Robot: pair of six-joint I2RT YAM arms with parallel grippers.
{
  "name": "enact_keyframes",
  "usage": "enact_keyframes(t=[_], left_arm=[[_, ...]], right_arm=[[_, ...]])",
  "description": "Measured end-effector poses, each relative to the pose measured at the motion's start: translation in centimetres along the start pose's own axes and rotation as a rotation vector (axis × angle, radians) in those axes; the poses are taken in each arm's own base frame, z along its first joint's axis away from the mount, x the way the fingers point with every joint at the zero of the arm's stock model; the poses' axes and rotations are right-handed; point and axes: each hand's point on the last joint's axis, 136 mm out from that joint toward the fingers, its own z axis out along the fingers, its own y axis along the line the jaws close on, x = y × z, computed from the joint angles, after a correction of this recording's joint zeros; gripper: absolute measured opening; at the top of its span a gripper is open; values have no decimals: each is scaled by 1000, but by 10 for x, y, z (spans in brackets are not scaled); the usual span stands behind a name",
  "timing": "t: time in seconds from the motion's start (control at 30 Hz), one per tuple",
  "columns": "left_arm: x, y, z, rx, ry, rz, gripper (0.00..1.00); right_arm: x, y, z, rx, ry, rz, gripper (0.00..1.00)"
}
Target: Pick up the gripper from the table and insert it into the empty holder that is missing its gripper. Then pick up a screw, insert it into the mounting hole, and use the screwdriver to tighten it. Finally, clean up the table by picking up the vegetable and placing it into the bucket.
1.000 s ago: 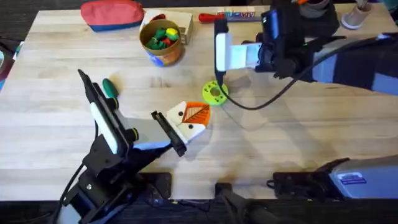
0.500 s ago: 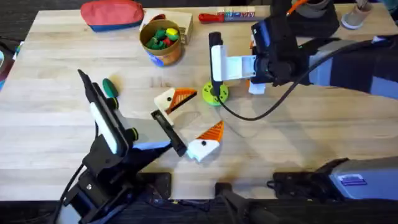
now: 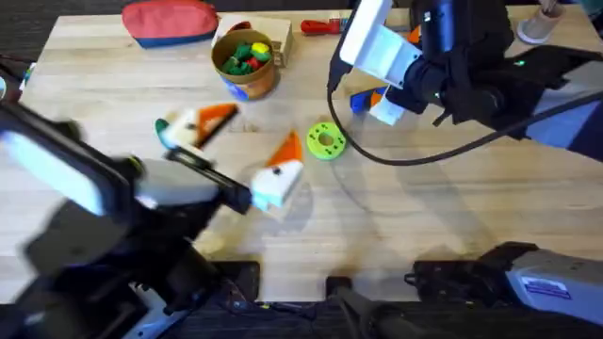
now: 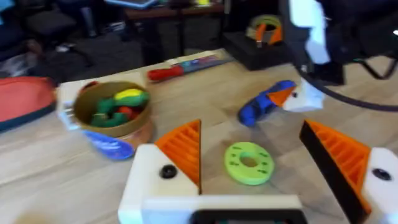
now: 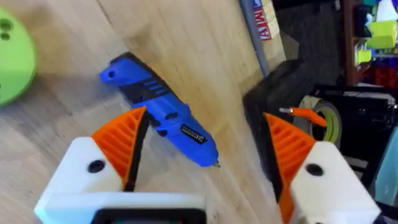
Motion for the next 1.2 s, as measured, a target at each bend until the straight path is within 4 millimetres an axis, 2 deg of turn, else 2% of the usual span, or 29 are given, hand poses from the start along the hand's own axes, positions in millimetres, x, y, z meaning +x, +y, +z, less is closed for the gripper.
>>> enact_keyframes(t=[0.07, 0.1, 0.27, 0.4, 0.63, 0.8, 1.0, 1.2], left_arm=[[-15, 22, -10, -134, 71, -13, 986], [-11, 54, -24, -335, 265, -19, 986], [11, 95, -37, -606, 555, -74, 986], [19, 119, -36, -702, 652, -227, 986], [51, 163, -50, -836, 753, -526, 986], [49, 201, -54, -936, 672, -617, 986], [43, 248, -44, -1005, 579, -609, 986], [72, 272, -20, -979, 663, -577, 986]], right_arm=[[-1, -3, -3, 9, -8, 33, 991], [-2, -4, -5, 11, -12, 62, 992], [-8, 2, -7, -1, -23, 67, 992], [-16, 10, -10, -14, -43, 49, 992], [-16, 16, -11, -32, -38, 42, 992], [-14, 17, -11, -38, -31, 40, 992], [-14, 17, -11, -38, -31, 40, 992], [-14, 17, -11, -38, -31, 80, 991]])
